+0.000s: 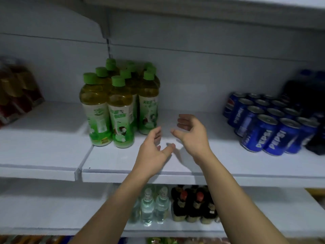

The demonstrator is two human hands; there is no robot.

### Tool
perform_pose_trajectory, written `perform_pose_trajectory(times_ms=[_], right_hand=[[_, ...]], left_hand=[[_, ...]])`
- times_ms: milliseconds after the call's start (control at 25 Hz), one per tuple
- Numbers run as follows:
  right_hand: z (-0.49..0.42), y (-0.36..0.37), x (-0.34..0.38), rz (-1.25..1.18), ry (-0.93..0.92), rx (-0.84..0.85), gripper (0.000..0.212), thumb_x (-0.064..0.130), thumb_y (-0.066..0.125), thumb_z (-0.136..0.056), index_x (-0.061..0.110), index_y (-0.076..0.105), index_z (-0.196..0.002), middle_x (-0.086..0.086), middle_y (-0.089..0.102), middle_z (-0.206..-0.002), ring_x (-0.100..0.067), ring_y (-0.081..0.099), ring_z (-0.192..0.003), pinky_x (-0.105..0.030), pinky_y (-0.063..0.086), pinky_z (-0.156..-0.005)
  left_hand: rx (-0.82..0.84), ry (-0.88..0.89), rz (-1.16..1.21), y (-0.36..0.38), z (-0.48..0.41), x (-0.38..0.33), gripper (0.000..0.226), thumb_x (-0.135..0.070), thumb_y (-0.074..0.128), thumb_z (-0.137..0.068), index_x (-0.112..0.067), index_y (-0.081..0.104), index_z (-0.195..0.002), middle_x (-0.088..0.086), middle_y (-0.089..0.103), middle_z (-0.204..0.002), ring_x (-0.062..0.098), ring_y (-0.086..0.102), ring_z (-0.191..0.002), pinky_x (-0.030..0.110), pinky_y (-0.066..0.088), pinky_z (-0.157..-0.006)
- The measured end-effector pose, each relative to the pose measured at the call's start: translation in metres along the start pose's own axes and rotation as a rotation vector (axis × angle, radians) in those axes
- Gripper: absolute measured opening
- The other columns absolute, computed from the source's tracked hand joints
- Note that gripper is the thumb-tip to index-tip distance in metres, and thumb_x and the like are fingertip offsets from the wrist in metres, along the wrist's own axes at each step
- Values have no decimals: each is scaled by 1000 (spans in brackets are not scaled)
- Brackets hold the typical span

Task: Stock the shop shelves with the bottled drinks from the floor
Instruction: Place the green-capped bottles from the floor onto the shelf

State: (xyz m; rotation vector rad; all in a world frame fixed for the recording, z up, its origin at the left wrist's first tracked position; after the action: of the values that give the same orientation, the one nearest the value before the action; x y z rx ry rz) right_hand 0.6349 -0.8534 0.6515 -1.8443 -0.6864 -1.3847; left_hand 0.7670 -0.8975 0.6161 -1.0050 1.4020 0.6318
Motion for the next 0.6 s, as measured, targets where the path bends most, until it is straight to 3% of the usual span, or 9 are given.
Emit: perform_pose_trajectory(times_ms=[80, 240, 440, 520, 600], right_hand=[[23, -29, -12, -25, 9, -85, 49, 6, 78, -80, 19, 56, -122, 3, 64, -117, -10, 63, -108, -42, 55, -94], [80, -83, -31, 2, 57, -249, 48, 6, 78, -80, 18, 58, -122, 4, 65, -114, -6, 65, -103, -25, 56, -87], [149, -136, -56, -9, 139, -395, 49, 5, 77, -80, 19, 57, -122, 5, 65, -113, -4, 65, -99, -20, 55, -81], [181, -162, -70, -16, 170, -445, 49, 5, 79, -79, 22, 57, -120, 5, 64, -112, -2, 65, -98, -19, 55, -79], [214, -188, -87, 11, 222, -480, 52, 11, 82, -77, 26, 56, -120, 8, 64, -113, -4, 65, -101, -25, 57, -82]], left_hand=[[59, 37, 67, 19, 4, -3, 63, -18, 74, -85, -22, 43, -140, -5, 51, -139, 7, 51, -126, 31, 44, -106], [211, 92, 124, 69, 27, -10, 46, -23, 75, -84, -25, 55, -125, -15, 61, -120, -5, 57, -111, 14, 49, -87], [448, 102, 112, 129, 80, -8, 28, -21, 71, -87, -30, 63, -112, -11, 66, -113, 2, 66, -95, 22, 55, -82], [549, 146, 94, 155, 104, -9, 18, -15, 69, -88, -29, 69, -101, -7, 69, -105, 9, 68, -88, 20, 55, -76], [628, 188, 38, 182, 127, -10, 14, -13, 69, -88, -25, 72, -93, -7, 70, -97, 6, 67, -84, 14, 51, -71]])
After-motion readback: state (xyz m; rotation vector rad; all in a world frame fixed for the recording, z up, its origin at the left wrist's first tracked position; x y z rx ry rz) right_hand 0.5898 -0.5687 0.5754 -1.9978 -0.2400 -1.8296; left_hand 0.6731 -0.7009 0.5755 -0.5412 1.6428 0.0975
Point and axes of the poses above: each hand's wrist, its own z-axis away from the middle knuckle, its own y-axis out of the palm, x = y × z, the point moved 4 cm from there along -z, towards the middle knuckle
